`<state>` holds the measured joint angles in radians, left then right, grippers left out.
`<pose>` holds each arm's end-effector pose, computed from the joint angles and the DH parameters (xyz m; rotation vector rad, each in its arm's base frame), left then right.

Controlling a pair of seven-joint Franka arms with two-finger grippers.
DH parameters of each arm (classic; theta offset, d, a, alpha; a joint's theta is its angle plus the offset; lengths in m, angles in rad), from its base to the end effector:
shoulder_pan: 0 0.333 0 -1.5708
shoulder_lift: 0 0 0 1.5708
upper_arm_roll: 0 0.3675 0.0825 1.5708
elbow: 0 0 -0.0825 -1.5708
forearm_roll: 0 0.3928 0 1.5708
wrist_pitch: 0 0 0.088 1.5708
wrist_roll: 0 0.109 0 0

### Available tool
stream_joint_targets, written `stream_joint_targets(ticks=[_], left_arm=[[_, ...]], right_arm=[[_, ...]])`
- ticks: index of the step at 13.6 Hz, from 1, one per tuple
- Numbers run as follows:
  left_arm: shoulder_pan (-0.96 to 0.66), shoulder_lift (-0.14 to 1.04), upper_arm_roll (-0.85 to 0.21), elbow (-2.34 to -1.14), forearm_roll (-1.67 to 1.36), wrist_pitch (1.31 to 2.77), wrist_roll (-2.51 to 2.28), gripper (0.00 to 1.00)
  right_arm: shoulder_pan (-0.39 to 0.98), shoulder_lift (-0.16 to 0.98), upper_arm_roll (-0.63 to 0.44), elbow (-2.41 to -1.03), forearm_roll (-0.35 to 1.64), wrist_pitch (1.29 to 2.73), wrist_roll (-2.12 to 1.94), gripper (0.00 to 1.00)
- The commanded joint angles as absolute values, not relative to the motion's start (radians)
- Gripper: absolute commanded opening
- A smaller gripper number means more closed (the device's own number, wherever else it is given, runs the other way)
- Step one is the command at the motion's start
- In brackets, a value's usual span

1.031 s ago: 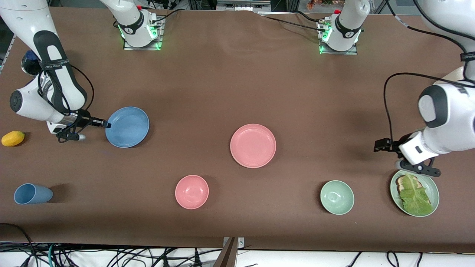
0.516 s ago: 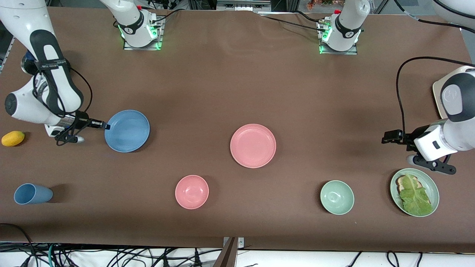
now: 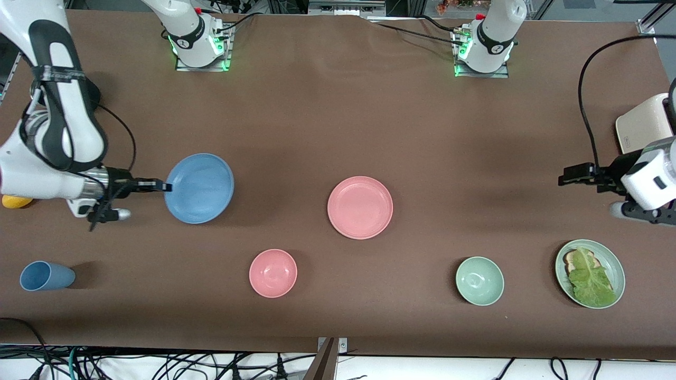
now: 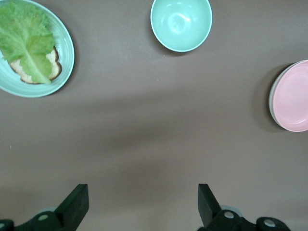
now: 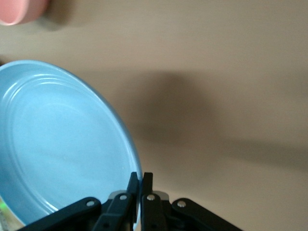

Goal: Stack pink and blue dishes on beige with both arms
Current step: 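Slide the blue plate with the right gripper onto the pink plate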

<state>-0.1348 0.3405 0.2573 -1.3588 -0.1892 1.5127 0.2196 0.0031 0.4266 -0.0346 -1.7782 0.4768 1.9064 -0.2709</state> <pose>0.6653 0.0307 0.5662 2.9973 -0.1471 -0.2344 0.6502 0.0156 0.3435 -2.6776 -0.0170 0.3090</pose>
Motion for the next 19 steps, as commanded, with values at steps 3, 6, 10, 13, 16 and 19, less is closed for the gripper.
stream_joint_targets(ticks=[3, 6, 10, 13, 16, 19], left_arm=[[-0.127, 0.238, 0.239, -1.377, -0.163, 1.425, 0.077, 1.0], [-0.088, 0.152, 0.186, -1.399, -0.163, 1.411, 0.071, 1.0], [0.011, 0.052, 0.089, -1.488, -0.167, 1.413, 0.072, 1.0], [0.017, 0.022, 0.087, -1.519, -0.164, 1.41, 0.078, 1.0], [0.018, 0.017, 0.087, -1.537, -0.163, 1.29, 0.086, 1.0], [0.017, 0.023, 0.071, -1.536, -0.133, 1.293, 0.078, 1.0]], right_arm=[[0.196, 0.472, -0.002, -1.654, 0.485, 1.92, 0.036, 0.0], [0.349, 0.527, -0.002, -1.637, 0.489, 2.067, 0.249, 0.0], [0.512, 0.667, -0.002, -1.521, 0.482, 2.241, 0.472, 0.0], [0.575, 0.735, -0.003, -1.47, 0.454, 2.308, 0.528, 0.0], [0.594, 0.758, -0.002, -1.46, 0.394, 2.342, 0.528, 0.0], [0.63, 0.782, -0.002, -1.453, 0.393, 2.405, 0.529, 0.0]])
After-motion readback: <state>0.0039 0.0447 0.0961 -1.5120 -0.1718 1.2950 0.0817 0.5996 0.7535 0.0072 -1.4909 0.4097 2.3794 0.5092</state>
